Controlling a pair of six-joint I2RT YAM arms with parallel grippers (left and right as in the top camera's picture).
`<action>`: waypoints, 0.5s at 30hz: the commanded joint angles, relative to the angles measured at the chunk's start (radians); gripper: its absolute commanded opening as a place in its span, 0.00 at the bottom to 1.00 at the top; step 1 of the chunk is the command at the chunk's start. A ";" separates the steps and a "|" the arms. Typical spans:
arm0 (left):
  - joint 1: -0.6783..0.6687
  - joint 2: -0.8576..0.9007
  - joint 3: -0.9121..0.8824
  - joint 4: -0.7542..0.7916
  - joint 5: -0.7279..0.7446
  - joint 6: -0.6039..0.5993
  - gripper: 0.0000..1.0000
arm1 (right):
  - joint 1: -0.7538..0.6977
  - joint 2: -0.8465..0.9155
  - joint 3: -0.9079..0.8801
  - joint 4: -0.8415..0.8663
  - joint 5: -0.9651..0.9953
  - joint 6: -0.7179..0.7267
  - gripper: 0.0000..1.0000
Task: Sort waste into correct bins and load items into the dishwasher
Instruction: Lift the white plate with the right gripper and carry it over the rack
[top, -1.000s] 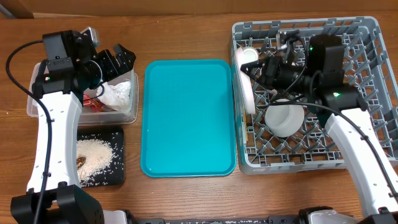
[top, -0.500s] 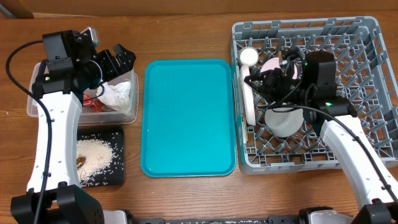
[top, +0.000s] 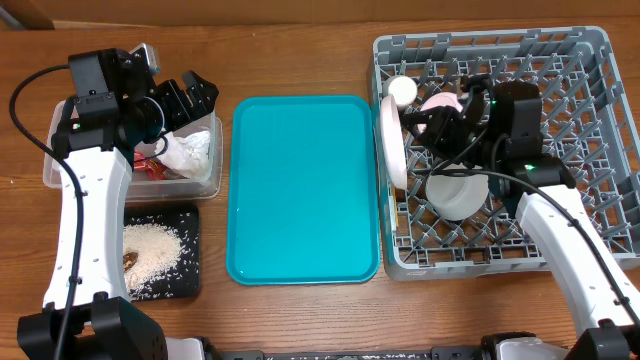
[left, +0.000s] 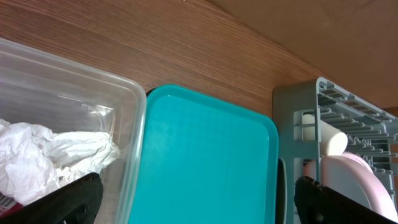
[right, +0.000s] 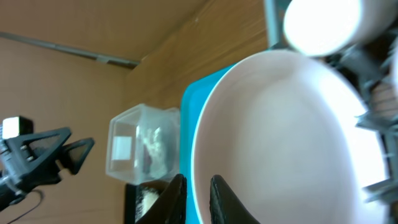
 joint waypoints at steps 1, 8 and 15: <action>-0.002 0.000 0.010 0.003 -0.002 -0.006 1.00 | -0.043 -0.001 -0.002 0.002 0.040 -0.065 0.17; -0.002 0.000 0.010 0.003 -0.002 -0.006 1.00 | -0.109 -0.035 0.030 0.097 -0.130 -0.103 0.23; -0.002 0.000 0.010 0.003 -0.002 -0.006 1.00 | -0.019 -0.091 0.057 0.097 -0.209 -0.216 0.26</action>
